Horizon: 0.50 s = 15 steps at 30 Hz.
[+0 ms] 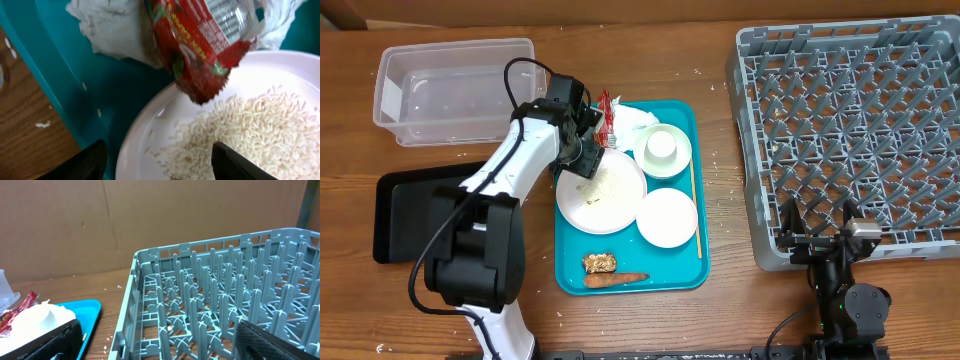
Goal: Sort waste into correct bins and load items into the dishwasher
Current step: 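Reach the left gripper to the rim of the white rice plate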
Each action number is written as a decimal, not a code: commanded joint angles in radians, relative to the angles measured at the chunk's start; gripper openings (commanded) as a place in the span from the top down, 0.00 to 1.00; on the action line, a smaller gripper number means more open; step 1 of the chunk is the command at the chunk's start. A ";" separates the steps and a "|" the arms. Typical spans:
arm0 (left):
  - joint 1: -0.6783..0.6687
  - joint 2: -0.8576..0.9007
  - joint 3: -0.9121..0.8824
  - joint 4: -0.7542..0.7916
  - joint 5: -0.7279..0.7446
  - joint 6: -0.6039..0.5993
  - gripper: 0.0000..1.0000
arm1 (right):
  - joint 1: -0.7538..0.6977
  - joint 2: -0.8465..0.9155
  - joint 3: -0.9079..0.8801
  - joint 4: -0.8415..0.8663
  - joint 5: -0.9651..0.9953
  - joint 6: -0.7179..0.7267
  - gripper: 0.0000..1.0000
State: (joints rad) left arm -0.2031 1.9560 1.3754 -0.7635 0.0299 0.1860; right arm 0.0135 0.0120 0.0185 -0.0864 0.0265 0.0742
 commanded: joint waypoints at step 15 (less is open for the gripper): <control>0.001 0.079 0.018 0.055 -0.028 0.039 0.44 | -0.003 -0.009 -0.010 0.005 0.006 -0.003 0.00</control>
State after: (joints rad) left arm -0.2031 2.0186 1.3758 -0.7101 0.0139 0.2096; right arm 0.0135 0.0120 0.0185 -0.0872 0.0269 0.0742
